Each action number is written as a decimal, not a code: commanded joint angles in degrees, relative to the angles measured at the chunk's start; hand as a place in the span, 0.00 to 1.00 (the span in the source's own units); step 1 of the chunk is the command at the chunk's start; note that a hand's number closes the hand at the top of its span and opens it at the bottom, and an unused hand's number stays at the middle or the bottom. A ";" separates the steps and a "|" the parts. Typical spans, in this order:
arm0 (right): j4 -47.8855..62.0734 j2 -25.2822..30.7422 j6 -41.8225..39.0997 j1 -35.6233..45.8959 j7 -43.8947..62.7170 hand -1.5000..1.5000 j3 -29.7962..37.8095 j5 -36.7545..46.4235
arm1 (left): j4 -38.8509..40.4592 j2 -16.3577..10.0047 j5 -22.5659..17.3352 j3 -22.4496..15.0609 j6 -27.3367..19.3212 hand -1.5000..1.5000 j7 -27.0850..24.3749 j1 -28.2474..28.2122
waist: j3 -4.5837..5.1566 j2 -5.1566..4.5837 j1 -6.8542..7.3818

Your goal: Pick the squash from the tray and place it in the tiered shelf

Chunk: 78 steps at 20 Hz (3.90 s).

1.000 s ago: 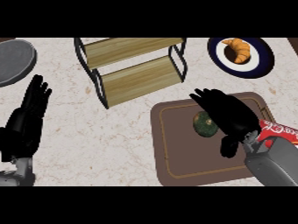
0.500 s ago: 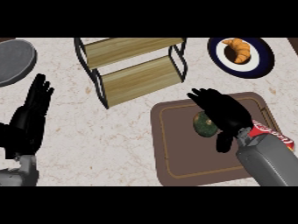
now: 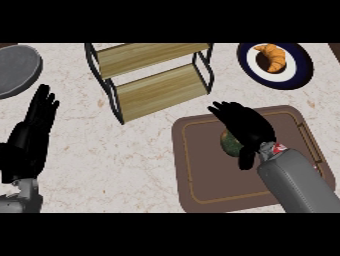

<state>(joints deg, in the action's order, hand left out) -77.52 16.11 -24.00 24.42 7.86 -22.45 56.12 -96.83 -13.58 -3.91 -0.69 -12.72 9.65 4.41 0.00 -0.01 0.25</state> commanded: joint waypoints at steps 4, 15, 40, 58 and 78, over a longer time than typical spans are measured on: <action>5.34 -1.08 0.72 -0.58 -4.64 1.00 -0.52 4.70 | -3.74 0.40 -0.37 1.16 3.38 0.50 -1.66 -5.00 | 0.00 0.01 0.19; 0.38 -15.60 4.84 -6.70 16.78 1.00 -12.12 10.11 | 1.15 1.30 0.77 2.00 2.90 0.50 -1.72 -1.16 | 0.04 0.06 0.46; -32.06 -16.08 23.94 19.94 68.29 1.00 -19.20 -9.96 | 2.85 3.30 2.49 1.67 1.23 0.50 0.41 2.42 | 0.10 0.34 -0.06; -8.65 -16.09 34.21 27.23 49.88 1.00 -2.21 -9.85 | 0.94 2.39 3.27 2.94 2.63 0.50 2.65 3.65 | 0.01 -0.11 0.39; 32.58 -16.11 57.45 40.07 21.50 1.00 11.45 -22.39 | -2.96 4.47 3.89 2.00 4.38 0.50 0.07 -1.16 | 0.00 -0.53 1.79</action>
<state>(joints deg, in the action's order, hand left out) -50.10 0.01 28.91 63.11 33.89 -15.73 37.30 -98.41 -9.04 0.02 1.45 -8.80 9.89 4.03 0.02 -0.38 1.69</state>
